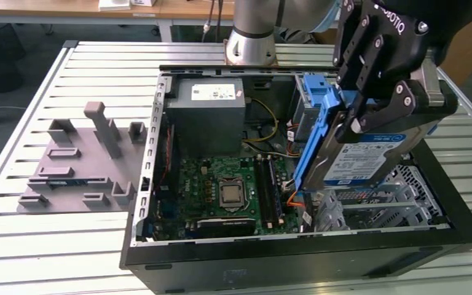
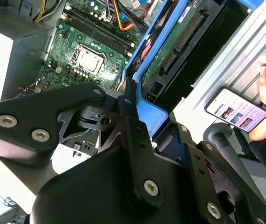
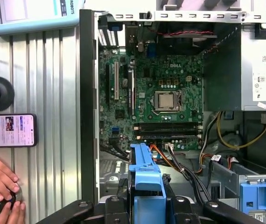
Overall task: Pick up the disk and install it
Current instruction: 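Insert the disk into the insertion slot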
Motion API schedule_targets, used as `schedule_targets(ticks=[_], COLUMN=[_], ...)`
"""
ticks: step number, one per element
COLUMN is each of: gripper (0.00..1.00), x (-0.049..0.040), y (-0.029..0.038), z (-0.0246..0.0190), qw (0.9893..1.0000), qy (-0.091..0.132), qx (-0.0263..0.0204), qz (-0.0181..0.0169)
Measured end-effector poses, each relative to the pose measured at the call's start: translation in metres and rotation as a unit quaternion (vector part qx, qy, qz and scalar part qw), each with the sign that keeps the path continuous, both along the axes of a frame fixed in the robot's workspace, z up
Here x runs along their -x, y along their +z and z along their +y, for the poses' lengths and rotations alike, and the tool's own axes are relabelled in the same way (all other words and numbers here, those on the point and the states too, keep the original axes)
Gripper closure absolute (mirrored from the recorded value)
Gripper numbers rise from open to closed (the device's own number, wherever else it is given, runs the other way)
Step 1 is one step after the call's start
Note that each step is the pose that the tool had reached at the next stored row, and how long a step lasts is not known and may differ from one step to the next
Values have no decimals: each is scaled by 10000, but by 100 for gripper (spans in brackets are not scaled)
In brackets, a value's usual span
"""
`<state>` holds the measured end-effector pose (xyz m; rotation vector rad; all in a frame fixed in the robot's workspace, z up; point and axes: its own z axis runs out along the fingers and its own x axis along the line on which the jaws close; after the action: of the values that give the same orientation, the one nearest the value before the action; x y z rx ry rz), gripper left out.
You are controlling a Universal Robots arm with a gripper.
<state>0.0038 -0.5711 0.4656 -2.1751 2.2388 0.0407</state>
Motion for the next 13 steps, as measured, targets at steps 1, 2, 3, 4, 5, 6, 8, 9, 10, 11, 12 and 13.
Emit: schedule_targets(ticks=[1, 2, 3, 4, 5, 6, 8, 9, 10, 11, 12, 13], gripper=[64, 64, 64, 64, 64, 64, 64, 64, 64, 64, 64, 64], x=[-11, -30, -52, -78, -104, -128, -179, -204, -226, -249, -268, -288], y=[-3, -7, -12, -19, -27, -36, -58, -68, -79, -87, -91, -92], z=[0, 0, 1, 1, 1, 1, 1, 1, 0, 0, 0, 0], qw=[10000, 10000, 10000, 10000, 10000, 10000, 10000, 10000, 10000, 10000, 10000, 10000], qy=[-1, -1, -1, -1, -1, -1, -1, -1, -1, -1, -1, -1], qx=[1, 3, 5, 6, 9, 11, 12, 14, 14, 14, 14, 15], qz=[0, 0, 0, 0, 0, 0, 0, 0, 0, 0, 0, 0])
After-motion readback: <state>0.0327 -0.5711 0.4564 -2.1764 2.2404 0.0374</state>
